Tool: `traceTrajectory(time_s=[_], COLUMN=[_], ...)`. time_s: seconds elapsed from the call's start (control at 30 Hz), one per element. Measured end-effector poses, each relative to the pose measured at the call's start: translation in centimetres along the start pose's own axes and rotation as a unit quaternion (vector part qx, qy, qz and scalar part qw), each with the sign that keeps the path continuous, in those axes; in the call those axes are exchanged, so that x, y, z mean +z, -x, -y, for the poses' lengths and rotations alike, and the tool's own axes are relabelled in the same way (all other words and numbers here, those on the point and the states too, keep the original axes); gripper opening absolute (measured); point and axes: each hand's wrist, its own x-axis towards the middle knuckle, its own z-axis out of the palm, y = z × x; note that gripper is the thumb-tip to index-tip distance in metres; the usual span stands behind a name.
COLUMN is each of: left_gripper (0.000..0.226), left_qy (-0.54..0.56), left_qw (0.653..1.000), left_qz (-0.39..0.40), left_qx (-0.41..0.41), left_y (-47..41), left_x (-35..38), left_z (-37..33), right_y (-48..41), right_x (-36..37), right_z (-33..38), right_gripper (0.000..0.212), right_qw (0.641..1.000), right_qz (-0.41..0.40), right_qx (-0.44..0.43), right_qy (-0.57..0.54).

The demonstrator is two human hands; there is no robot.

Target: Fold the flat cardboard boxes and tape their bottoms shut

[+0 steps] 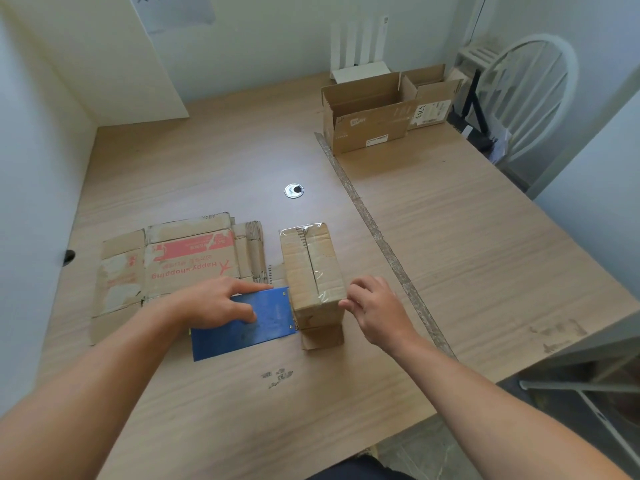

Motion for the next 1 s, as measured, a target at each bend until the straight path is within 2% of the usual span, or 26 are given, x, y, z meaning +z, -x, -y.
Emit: traceTrajectory(time_s=[0.13,0.23,0.33,0.43,0.5,0.67,0.8,0.87,0.93,1.0], left_gripper=[0.06,0.062,0.057,0.056,0.055,0.056,0.056,0.056,0.057,0.058], left_qy=[0.002,0.009,0.018,0.015,0.026,0.043,0.04,0.033,0.027,0.027], left_qw=[1.0,1.0,0.999,0.999,0.998,0.997,0.997,0.997,0.997,0.997], left_qz=[-0.01,-0.017,-0.033,-0.049,-0.054,-0.063,-0.067,-0.07,-0.073,-0.077], left_qx=[0.003,-0.006,-0.004,0.0,-0.001,-0.007,-0.009,-0.006,-0.002,0.0], left_y=[-0.2,-0.4,-0.5,-0.6,-0.6,-0.6,-0.5,-0.4,-0.4,-0.3], left_x=[0.3,0.6,1.0,1.4,1.7,2.0,2.1,2.2,2.2,2.1], left_z=[0.2,0.2,0.2,0.2,0.4,0.5,0.5,0.7,0.6,0.4], right_y=[-0.4,-0.1,0.1,0.5,0.6,0.1,-0.2,-0.4,-1.0,-2.0], right_x=[-0.3,-0.3,0.2,1.3,1.6,1.6,1.1,0.6,-0.2,-0.2], right_z=[1.4,2.0,2.5,3.7,4.4,4.6,4.8,4.5,4.1,3.7], right_gripper=[0.016,0.015,0.026,0.019,0.019,0.014,0.014,0.01,0.036,0.054], right_qw=[0.994,0.967,0.913,0.842,0.821,0.865,0.88,0.929,0.978,0.997], right_qz=[-0.002,-0.038,-0.073,-0.119,-0.138,-0.133,-0.101,-0.047,-0.02,-0.023], right_qx=[0.073,0.159,0.255,0.341,0.366,0.355,0.358,0.322,0.206,-0.007], right_qy=[-0.087,-0.193,-0.31,-0.4,-0.417,-0.33,-0.296,-0.177,-0.007,0.07])
